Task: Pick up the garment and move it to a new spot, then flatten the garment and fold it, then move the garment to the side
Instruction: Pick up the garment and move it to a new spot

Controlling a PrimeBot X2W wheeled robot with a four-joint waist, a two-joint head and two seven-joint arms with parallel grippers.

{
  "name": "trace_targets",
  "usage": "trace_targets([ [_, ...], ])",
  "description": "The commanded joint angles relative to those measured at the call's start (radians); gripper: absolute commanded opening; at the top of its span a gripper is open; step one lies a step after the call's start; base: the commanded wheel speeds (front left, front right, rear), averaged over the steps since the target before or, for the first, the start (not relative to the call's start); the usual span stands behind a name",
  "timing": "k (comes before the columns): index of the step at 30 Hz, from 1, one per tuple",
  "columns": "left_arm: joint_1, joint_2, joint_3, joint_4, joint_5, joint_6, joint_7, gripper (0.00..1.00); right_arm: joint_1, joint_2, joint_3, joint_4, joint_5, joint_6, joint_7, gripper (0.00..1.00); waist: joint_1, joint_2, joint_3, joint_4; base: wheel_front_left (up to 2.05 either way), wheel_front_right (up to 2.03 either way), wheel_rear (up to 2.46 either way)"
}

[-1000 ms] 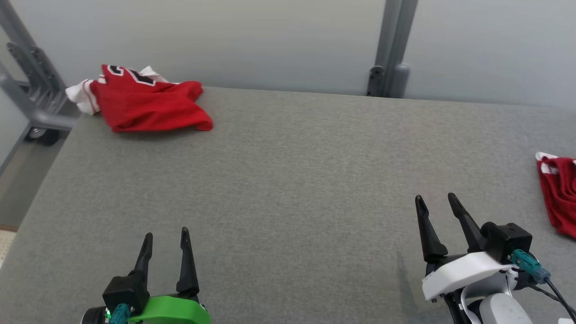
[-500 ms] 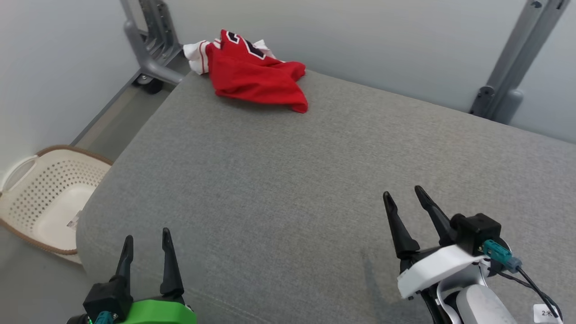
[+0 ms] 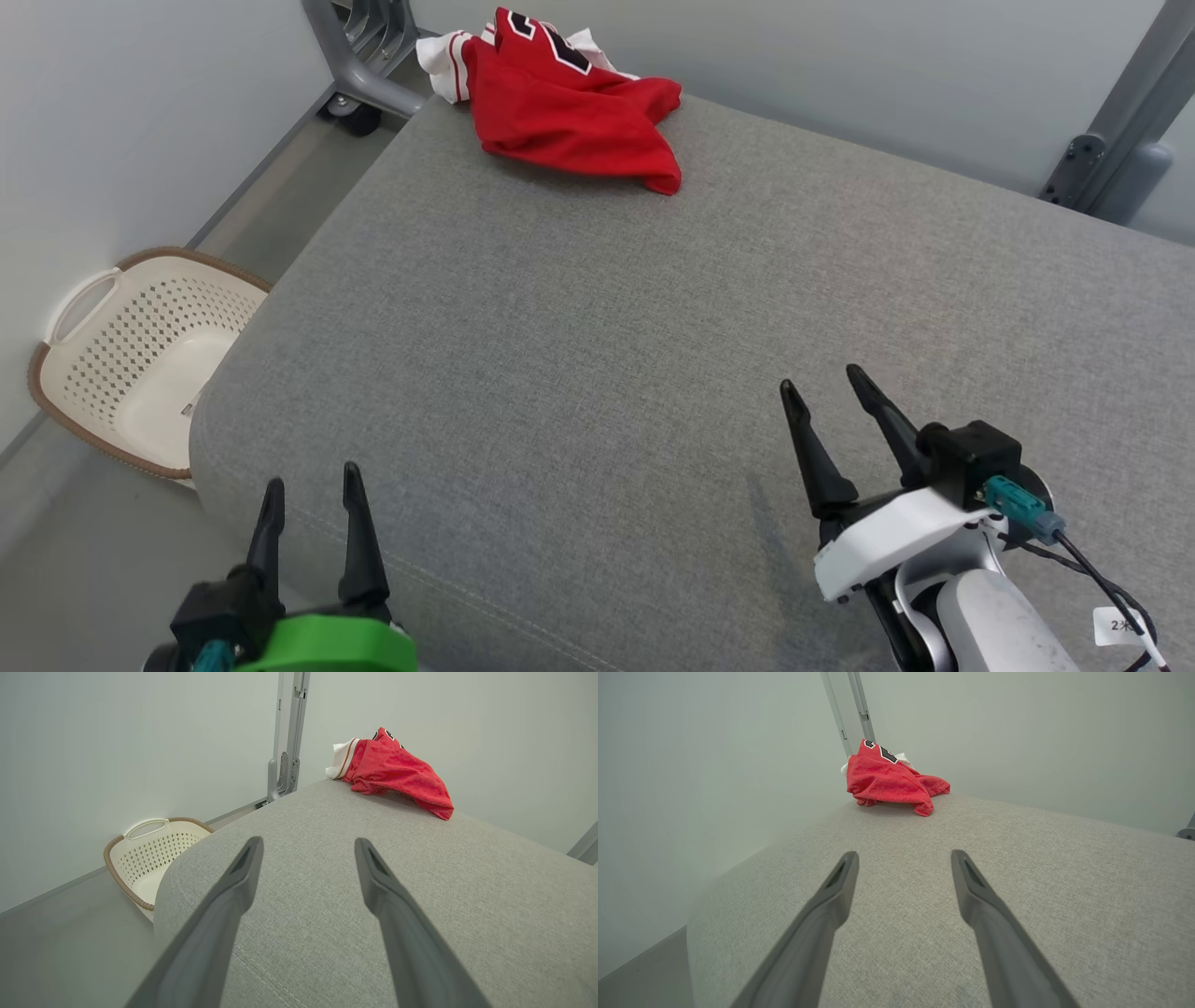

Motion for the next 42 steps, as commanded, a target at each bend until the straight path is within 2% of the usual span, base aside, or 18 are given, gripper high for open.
trace_targets([
  [1, -0.05, 0.0, 0.003, 0.001, -0.005, -0.011, -0.003, 1.0, -0.012, -0.005, -0.013, -0.011, -0.016, 0.0, 0.005, 1.0, 0.0, 0.0, 0.02, 0.001, 0.0, 0.0, 0.0],
  [6, -0.228, 0.071, 0.0, 0.05, 0.026, -0.058, 0.027, 1.0, 0.002, -0.005, -0.062, -0.059, -0.054, 0.0, 0.021, 1.0, 0.0, 0.0, 0.065, -0.016, 0.0, 0.0, 0.0],
  [12, -0.529, 0.197, 0.055, 0.103, 0.043, -0.092, 0.1, 1.0, -0.034, -0.006, -0.044, -0.132, -0.091, 0.0, 0.057, 1.0, 0.0, 0.0, 0.154, -0.139, 0.0, 0.0, 0.0],
  [16, -0.72, 0.294, 0.043, 0.186, 0.08, -0.131, 0.171, 1.0, -0.066, -0.006, -0.032, -0.187, -0.108, 0.0, 0.075, 1.0, 0.0, 0.0, 0.227, -0.236, 0.0, 0.0, 0.0],
  [23, -0.964, 0.342, 0.044, 0.396, 0.045, -0.176, 0.27, 1.0, -0.093, -0.004, -0.053, -0.282, -0.147, 0.0, 0.101, 1.0, 0.0, 0.0, 0.361, -0.368, 0.0, 0.0, 0.0],
  [28, -1.071, 0.358, 0.023, 0.55, 0.027, -0.199, 0.354, 1.0, -0.098, -0.004, -0.077, -0.33, -0.156, 0.0, 0.106, 1.0, 0.0, 0.0, 0.449, -0.429, 0.0, 0.0, 0.0],
  [31, -1.112, 0.346, 0.057, 0.625, -0.02, -0.192, 0.392, 1.0, -0.1, -0.004, -0.078, -0.346, -0.154, 0.0, 0.103, 1.0, 0.0, 0.0, 0.488, -0.453, 0.0, 0.0, 0.0],
  [37, -1.169, 0.37, 0.076, 0.718, -0.038, -0.183, 0.399, 1.0, -0.106, -0.004, -0.076, -0.362, -0.147, 0.0, 0.088, 1.0, 0.0, 0.0, 0.547, -0.484, 0.0, 0.0, 0.0],
  [42, -1.185, 0.383, 0.077, 0.791, -0.029, -0.142, 0.42, 1.0, -0.114, -0.004, -0.074, -0.364, -0.149, 0.0, 0.08, 1.0, 0.0, 0.0, 0.569, -0.493, 0.0, 0.0, 0.0],
])
